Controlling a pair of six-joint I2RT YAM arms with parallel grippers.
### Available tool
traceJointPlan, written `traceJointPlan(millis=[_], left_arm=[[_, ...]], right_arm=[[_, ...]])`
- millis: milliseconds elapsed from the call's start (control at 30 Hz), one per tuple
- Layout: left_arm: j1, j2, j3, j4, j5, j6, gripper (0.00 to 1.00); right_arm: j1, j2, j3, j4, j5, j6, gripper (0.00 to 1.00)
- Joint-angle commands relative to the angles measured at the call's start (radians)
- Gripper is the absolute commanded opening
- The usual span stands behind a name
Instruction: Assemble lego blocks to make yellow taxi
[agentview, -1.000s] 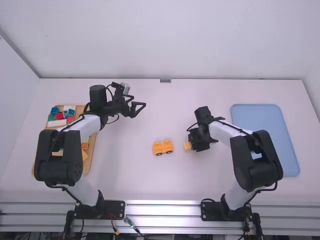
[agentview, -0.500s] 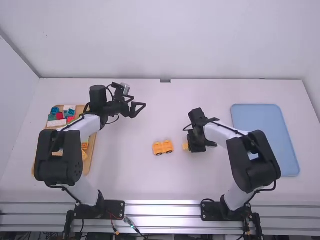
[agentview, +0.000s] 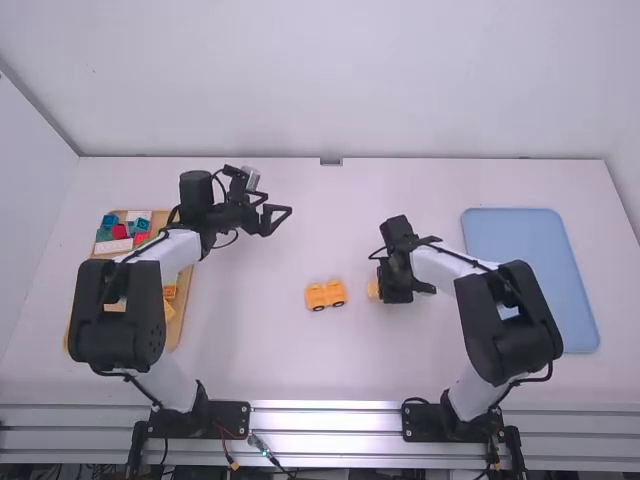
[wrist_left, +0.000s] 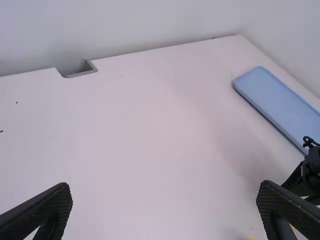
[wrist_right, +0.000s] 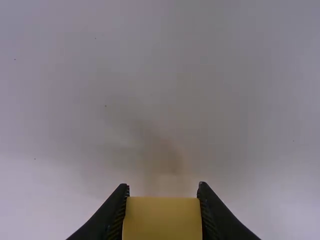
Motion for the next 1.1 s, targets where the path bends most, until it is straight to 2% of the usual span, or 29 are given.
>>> traceJointPlan(millis=[0,67,133,167,200,267,333,400,533,567,600,633,667,800,933,1067], left_arm=[[0.005,0.002,0.004,-0.002,0.011,-0.004,0.99],[0.000,0.002,0.003,-0.003,0.011,-0.005,0.99],[-0.003,0.002,0.004,-0.002,0.011,-0.004,0.99],[-0.003,0.002,0.003,-0.002,0.011,-0.005,0.99],[-0.003,0.002,0.003,-0.002,0.011,-0.005,0.99],[-0.002,0.002,0.003,-0.003,0.011,-0.004,0.99],[-0.002,0.002,0.004,-0.006,0.011,-0.004,0.99],[-0.002,0.002,0.003,-0.009,0.011,-0.004,0.99],[-0.002,0.002,0.003,-0.014,0.011,-0.004,0.99],[-0.002,0.002,0.003,-0.014,0.011,-0.004,0.99],[-0.002,0.002,0.003,-0.013,0.011,-0.004,0.99],[-0.002,0.002,0.004,-0.013,0.011,-0.004,0.99],[-0.002,0.002,0.004,-0.013,0.011,-0.004,0.99],[-0.002,0.002,0.004,-0.009,0.008,-0.004,0.99],[-0.002,0.002,0.004,-0.005,0.008,-0.004,0.99],[-0.002,0.002,0.004,-0.006,0.008,-0.004,0.99]], right_arm=[[0.008,0.011,-0.009,-0.005,0.010,0.003,0.05],[0.015,0.011,-0.009,-0.001,0.010,0.003,0.08],[0.020,0.011,-0.009,-0.002,0.010,0.003,0.16],[0.021,0.011,-0.009,-0.003,0.011,0.003,0.22],[0.021,0.011,-0.009,-0.005,0.014,0.003,0.24],[0.021,0.011,-0.009,-0.005,0.017,0.003,0.37],[0.021,0.011,-0.009,-0.005,0.016,0.003,0.40],[0.021,0.011,-0.009,-0.005,0.016,0.003,0.51],[0.021,0.011,-0.009,-0.005,0.013,0.003,0.58],[0.021,0.011,-0.009,-0.005,0.013,0.003,0.64],[0.021,0.011,-0.009,-0.005,0.013,0.002,0.84],[0.021,0.011,-0.009,-0.005,0.013,0.002,0.94],[0.020,0.011,-0.008,-0.005,0.016,-0.004,0.99],[-0.012,0.011,0.015,-0.013,0.008,-0.125,0.99],[-0.085,-0.013,0.089,-0.013,-0.076,-0.469,0.99],[-0.151,-0.051,0.183,-0.002,-0.257,-0.828,0.99]])
